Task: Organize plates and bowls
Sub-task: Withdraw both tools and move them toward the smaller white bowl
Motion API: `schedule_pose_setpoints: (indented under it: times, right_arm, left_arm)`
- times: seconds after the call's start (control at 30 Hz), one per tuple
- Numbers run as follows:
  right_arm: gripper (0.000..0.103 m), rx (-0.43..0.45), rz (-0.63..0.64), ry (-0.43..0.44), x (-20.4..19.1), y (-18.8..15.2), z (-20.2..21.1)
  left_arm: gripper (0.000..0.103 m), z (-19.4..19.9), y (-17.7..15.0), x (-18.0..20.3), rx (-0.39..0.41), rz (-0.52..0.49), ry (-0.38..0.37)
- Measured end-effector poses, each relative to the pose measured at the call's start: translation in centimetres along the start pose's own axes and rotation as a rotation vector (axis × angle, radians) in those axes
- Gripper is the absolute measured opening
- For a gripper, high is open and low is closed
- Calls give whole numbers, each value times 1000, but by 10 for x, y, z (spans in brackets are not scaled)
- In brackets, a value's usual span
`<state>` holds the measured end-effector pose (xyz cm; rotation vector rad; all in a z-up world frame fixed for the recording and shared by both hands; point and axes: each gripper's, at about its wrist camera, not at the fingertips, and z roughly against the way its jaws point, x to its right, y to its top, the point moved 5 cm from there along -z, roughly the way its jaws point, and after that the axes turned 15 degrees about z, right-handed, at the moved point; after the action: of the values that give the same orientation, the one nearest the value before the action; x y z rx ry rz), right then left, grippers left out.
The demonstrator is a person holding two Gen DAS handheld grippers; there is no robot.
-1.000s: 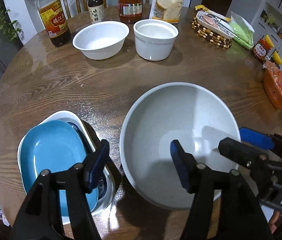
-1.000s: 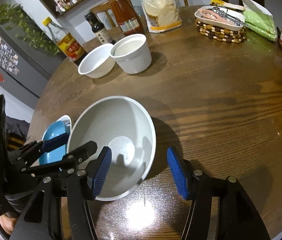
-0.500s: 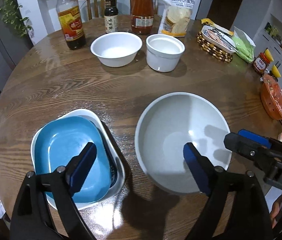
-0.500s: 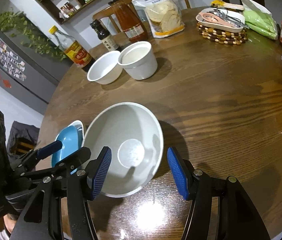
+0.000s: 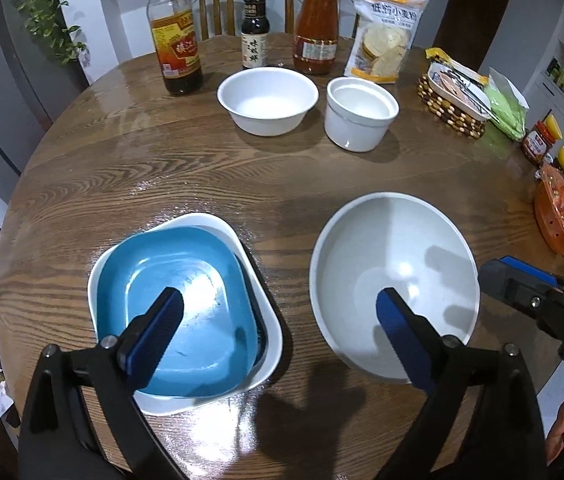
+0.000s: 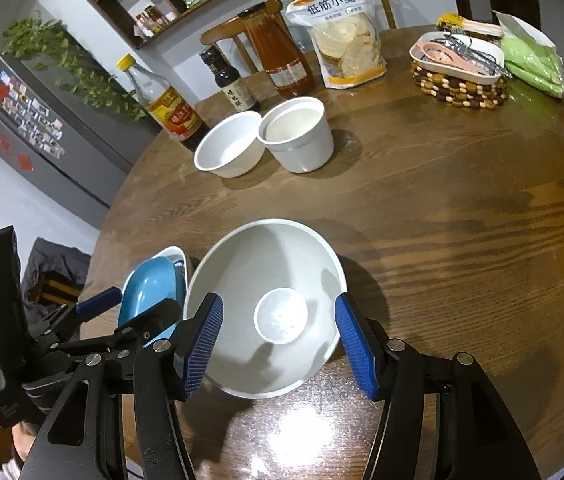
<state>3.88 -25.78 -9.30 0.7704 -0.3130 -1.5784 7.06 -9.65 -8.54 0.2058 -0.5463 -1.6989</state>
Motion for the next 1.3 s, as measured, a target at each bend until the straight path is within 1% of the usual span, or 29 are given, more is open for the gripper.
schedule_pose_setpoints:
  times: [0.23, 0.27, 0.33, 0.37, 0.53, 0.7, 0.8, 0.83, 0.9, 1.0, 1.07, 1.17, 1.3]
  right_arm:
    - [61, 39, 21, -6, -3, 11, 11]
    - [63, 44, 23, -8, -3, 13, 12]
    - [75, 54, 28, -20, -4, 16, 14]
    - [76, 59, 32, -23, -4, 17, 15]
    - [76, 65, 48, -21, -7, 28, 19]
    - [76, 98, 72, -13, -13, 47, 32]
    - [77, 120, 84, 8, -17, 64, 41]
    - [77, 125, 87, 8, -17, 68, 43]
    - [77, 142, 100, 2, -20, 79, 47]
    - [77, 156, 128, -10, -25, 99, 48]
    - [78, 148, 150, -21, -27, 112, 44]
    - [78, 135, 169, -30, -29, 138, 32]
    - [78, 140, 153, -11, -32, 153, 19]
  left_arm:
    - [99, 8, 7, 1, 25, 0, 2]
    - [100, 9, 8, 1, 29, 0, 1]
    - [100, 12, 11, 2, 41, -3, 3]
    - [101, 14, 12, 1, 46, -4, 4]
    - [102, 22, 21, 2, 75, -7, 10]
    - [102, 33, 36, 1, 89, -9, 2]
    - [102, 43, 53, -3, 95, 18, -11]
    - [102, 49, 63, -4, 115, 26, -8]
    - [102, 57, 76, -6, 138, 38, -8]
    - [102, 64, 100, -9, 155, 78, -28]
    - [102, 65, 117, -10, 167, 89, -10]
    - [102, 59, 143, -4, 159, 83, -2]
    - [102, 35, 173, 2, 144, 82, 4]
